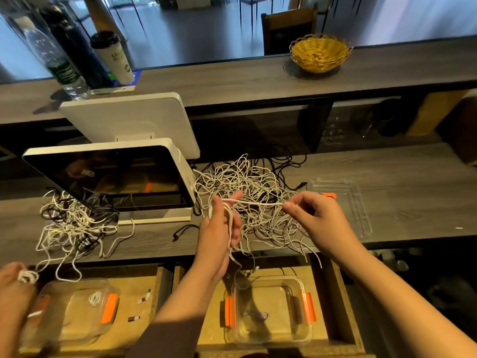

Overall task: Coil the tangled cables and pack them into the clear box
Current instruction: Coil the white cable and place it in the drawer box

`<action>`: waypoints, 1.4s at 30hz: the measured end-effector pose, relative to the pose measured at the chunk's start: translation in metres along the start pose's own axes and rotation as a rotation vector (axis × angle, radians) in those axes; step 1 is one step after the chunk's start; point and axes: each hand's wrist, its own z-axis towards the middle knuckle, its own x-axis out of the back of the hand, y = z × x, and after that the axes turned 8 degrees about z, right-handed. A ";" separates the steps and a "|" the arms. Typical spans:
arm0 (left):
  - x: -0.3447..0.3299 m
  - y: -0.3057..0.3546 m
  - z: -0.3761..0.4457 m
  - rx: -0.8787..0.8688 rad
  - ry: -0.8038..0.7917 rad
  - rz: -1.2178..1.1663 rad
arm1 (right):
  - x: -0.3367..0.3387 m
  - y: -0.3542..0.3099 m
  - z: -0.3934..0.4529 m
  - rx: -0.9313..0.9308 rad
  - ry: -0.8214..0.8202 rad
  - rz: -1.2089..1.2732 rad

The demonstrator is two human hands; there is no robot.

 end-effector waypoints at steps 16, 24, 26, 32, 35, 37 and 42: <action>-0.016 0.020 0.010 0.132 0.141 -0.655 | -0.049 -0.012 -0.038 -0.071 -0.276 -0.222; -0.017 0.009 0.004 0.038 0.119 -0.463 | -0.063 -0.018 -0.060 0.012 -0.351 -0.356; -0.020 0.004 0.001 0.011 0.094 -0.365 | -0.063 -0.018 -0.064 0.030 -0.356 -0.382; -0.030 -0.007 -0.015 -0.081 -0.033 0.090 | -0.055 -0.032 -0.069 0.074 -0.321 -0.462; -0.035 -0.009 -0.026 0.003 -0.155 0.231 | -0.046 -0.039 -0.071 0.087 -0.307 -0.426; -0.039 -0.007 -0.034 0.104 -0.237 0.244 | -0.039 -0.040 -0.069 0.131 -0.300 -0.465; -0.038 -0.008 -0.039 0.244 -0.341 0.183 | -0.026 -0.033 -0.063 0.246 -0.200 -0.515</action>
